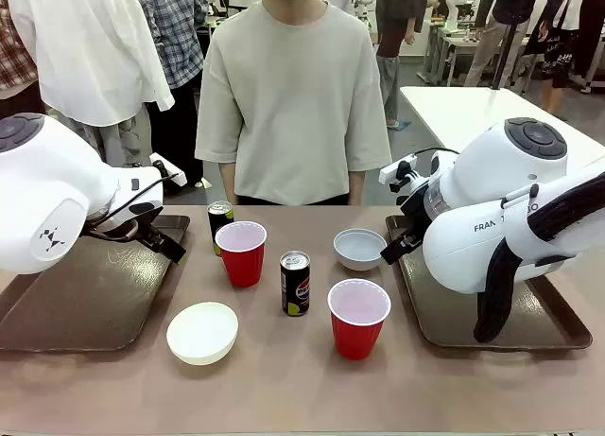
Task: Prepare tableware on both trays.
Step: Pick up a Picnic Bowl from the table and place it on a Handle tray.
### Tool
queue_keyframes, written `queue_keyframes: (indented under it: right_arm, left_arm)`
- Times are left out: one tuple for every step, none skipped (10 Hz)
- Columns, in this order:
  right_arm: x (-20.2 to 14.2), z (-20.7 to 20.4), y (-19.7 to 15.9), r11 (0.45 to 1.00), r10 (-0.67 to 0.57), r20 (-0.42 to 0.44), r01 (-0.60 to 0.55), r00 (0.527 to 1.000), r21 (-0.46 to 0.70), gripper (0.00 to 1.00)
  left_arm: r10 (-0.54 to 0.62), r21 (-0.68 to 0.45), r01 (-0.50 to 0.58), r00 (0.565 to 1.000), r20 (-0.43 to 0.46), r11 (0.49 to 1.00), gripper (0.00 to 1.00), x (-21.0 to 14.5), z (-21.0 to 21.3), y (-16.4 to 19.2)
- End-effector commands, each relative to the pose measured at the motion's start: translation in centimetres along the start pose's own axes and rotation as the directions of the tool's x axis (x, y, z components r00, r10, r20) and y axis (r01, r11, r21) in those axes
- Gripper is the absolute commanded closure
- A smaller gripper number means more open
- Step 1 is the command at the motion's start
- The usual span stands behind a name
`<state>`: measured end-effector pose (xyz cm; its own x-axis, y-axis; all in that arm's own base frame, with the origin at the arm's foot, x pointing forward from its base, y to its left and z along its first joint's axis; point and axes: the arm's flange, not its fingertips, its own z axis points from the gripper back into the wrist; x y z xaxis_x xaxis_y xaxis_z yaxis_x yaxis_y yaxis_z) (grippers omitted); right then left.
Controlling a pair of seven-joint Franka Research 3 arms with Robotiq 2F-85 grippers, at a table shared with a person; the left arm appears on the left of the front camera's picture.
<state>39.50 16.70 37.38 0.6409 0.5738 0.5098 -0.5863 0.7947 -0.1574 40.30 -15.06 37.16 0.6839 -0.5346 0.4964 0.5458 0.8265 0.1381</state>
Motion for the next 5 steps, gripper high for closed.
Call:
queue_keyframes:
  right_arm:
    - [0.0, 0.0, 0.0, 1.0, 0.0, 0.0, 0.0, 1.0, 0.0, 0.0]
    - [0.0, 0.0, 0.0, 1.0, 0.0, 0.0, 0.0, 1.0, 0.0, 0.0]
    - [0.0, 0.0, 0.0, 1.0, 0.0, 0.0, 0.0, 1.0, 0.0, 0.0]
    - [0.0, 0.0, 0.0, 1.0, 0.0, 0.0, 0.0, 1.0, 0.0, 0.0]
    - [0.0, 0.0, 0.0, 1.0, 0.0, 0.0, 0.0, 1.0, 0.0, 0.0]
  left_arm:
    - [0.0, 0.0, 0.0, 1.0, 0.0, 1.0, 0.0, 0.0, 0.0, -0.01]
    - [0.0, 0.0, 0.0, 1.0, 0.0, 1.0, 0.0, 0.0, 0.0, -0.01]
    - [0.0, 0.0, 0.0, 1.0, 0.0, 1.0, 0.0, 0.0, 0.0, -0.01]
    - [0.0, 0.0, 0.0, 1.0, 0.0, 1.0, 0.0, 0.0, 0.0, -0.01]
    - [0.0, 0.0, 0.0, 1.0, 0.0, 1.0, 0.0, 0.0, 0.0, -0.01]
